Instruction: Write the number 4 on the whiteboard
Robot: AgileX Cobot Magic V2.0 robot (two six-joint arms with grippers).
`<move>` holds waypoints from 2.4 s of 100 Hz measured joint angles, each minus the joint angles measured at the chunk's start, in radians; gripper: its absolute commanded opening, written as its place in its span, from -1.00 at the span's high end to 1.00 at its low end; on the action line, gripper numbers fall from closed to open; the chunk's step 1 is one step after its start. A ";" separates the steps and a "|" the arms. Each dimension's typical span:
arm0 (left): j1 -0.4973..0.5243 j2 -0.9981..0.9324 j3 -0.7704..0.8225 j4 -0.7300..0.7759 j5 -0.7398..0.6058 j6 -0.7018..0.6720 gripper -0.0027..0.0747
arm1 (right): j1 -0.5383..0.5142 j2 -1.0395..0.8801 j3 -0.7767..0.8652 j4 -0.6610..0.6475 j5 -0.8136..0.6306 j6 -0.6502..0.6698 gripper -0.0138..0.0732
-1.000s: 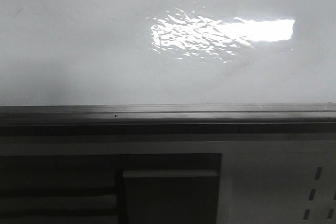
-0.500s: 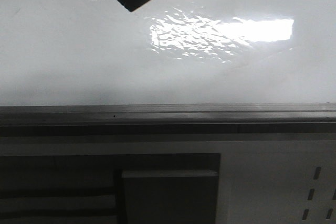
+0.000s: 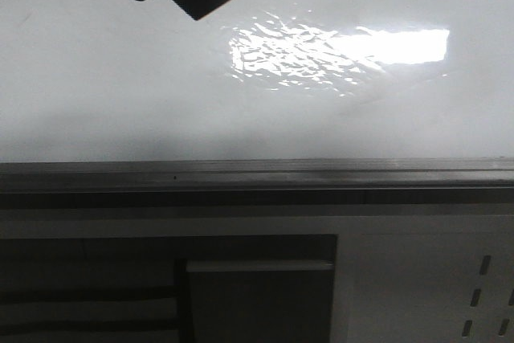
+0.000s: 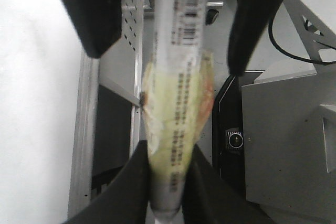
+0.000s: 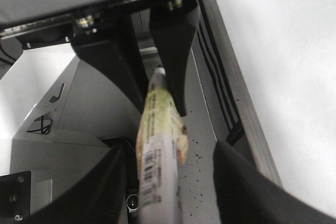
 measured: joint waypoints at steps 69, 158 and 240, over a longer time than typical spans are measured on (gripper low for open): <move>0.026 -0.029 0.000 0.023 -0.061 -0.027 0.07 | 0.000 -0.006 -0.002 -0.048 -0.013 0.028 0.79; 0.429 -0.642 0.597 -0.055 -0.472 -0.223 0.07 | 0.000 -0.334 0.328 -0.445 -0.379 0.680 0.79; 0.429 -0.647 0.599 -0.060 -0.521 -0.225 0.07 | 0.097 0.044 0.125 -0.368 -0.534 0.693 0.79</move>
